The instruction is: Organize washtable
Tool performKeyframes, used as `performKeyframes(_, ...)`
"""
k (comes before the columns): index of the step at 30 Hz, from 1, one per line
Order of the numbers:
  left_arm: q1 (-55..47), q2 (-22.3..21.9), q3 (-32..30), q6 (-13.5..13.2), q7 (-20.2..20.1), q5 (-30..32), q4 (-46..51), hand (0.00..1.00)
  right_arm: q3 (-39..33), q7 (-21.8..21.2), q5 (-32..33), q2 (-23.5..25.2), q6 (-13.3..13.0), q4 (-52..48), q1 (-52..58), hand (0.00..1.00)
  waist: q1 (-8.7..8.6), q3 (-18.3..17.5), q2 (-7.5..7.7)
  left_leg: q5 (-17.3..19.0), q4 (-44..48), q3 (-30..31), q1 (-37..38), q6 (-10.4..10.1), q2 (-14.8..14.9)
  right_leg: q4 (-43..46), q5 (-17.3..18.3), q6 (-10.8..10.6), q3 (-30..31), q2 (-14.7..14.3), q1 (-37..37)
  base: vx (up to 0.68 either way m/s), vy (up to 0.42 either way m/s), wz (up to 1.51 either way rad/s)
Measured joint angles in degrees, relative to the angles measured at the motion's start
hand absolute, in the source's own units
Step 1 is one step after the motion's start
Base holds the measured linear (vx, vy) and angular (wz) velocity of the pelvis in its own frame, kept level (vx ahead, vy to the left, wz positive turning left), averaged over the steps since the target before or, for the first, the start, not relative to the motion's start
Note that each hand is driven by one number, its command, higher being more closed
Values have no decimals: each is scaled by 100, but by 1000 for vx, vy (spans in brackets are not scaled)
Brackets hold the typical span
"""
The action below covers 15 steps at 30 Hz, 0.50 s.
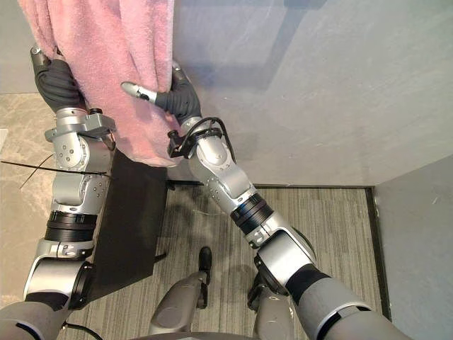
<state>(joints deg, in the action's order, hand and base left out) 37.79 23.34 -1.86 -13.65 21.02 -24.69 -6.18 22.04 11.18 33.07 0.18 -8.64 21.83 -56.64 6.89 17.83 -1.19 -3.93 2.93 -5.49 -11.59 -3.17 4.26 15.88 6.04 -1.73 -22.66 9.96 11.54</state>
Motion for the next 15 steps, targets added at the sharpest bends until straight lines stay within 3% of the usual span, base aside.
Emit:
performKeyframes(9,-72,39,-8,20,-215,2,-1,100,-159,-28,-234,-341,47,-1,-1,100,-38,-153,272,-2,-8,-77,35,-3,56,-172,-104,38,55,-96,-60,0,-1,-4)
performKeyframes(15,-148,50,-25,94,-257,10,-6,100,-160,-180,-353,-590,141,-13,4,100,-163,-187,328,-8,-19,-92,104,-12,54,-202,-121,26,66,-106,-135,-12,6,-1)
